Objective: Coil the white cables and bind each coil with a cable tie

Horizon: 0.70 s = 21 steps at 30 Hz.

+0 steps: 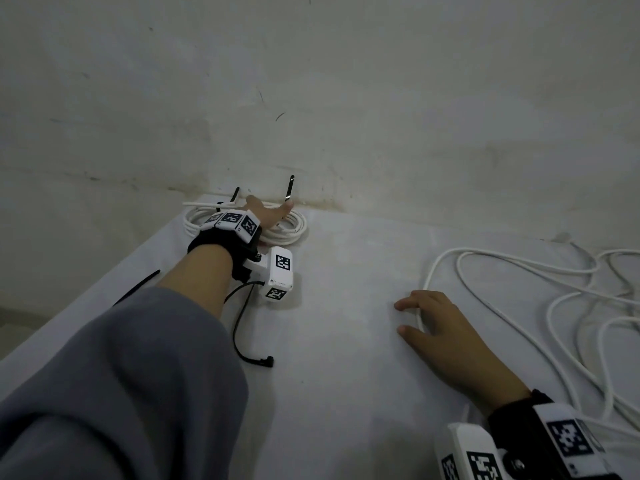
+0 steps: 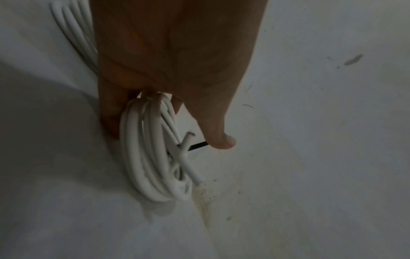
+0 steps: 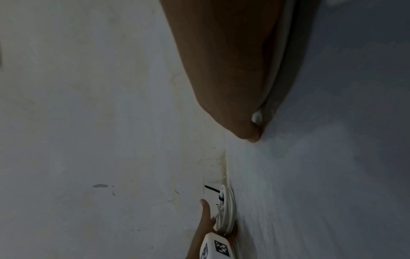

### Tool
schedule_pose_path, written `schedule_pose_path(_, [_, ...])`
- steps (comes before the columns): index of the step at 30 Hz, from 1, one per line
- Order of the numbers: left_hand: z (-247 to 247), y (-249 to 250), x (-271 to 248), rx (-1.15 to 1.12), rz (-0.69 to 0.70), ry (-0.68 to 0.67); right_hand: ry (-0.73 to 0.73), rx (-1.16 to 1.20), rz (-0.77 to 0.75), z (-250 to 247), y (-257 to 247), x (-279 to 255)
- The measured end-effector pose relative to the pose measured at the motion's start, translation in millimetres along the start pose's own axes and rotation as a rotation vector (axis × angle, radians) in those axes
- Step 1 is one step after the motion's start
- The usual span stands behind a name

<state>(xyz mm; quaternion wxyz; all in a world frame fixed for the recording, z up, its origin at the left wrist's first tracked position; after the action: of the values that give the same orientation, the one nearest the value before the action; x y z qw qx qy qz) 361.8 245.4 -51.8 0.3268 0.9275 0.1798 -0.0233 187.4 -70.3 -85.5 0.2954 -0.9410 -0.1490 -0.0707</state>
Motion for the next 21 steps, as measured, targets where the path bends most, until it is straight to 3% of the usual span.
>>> schedule_pose_path(7, [6.4, 8.9, -1.3, 0.275, 0.109, 0.033, 0.003, 0.012, 0.008, -0.3, -1.6, -0.4])
schedule_pose_path(12, [12.4, 14.0, -2.9, 0.334, 0.196, 0.007, 0.013, 0.026, -0.002, -0.5, -1.3, 0.4])
schedule_pose_path(21, [17.1, 12.0, -4.3, 0.451, 0.129, 0.106, 0.025, 0.025, 0.001, 0.0, 0.2, 0.3])
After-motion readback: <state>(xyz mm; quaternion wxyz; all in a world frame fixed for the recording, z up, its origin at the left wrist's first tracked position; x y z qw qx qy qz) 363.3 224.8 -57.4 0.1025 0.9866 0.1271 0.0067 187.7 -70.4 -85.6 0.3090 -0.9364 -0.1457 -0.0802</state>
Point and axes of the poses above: each hand's wrist, its own x-axis towards the middle knuckle, its own z-axis out of the palm, y = z × x, the point moved 4 cm from there along x, towards the middle knuckle, and after that the axes turned 2 degrees about -z, right-handed, at the moved point
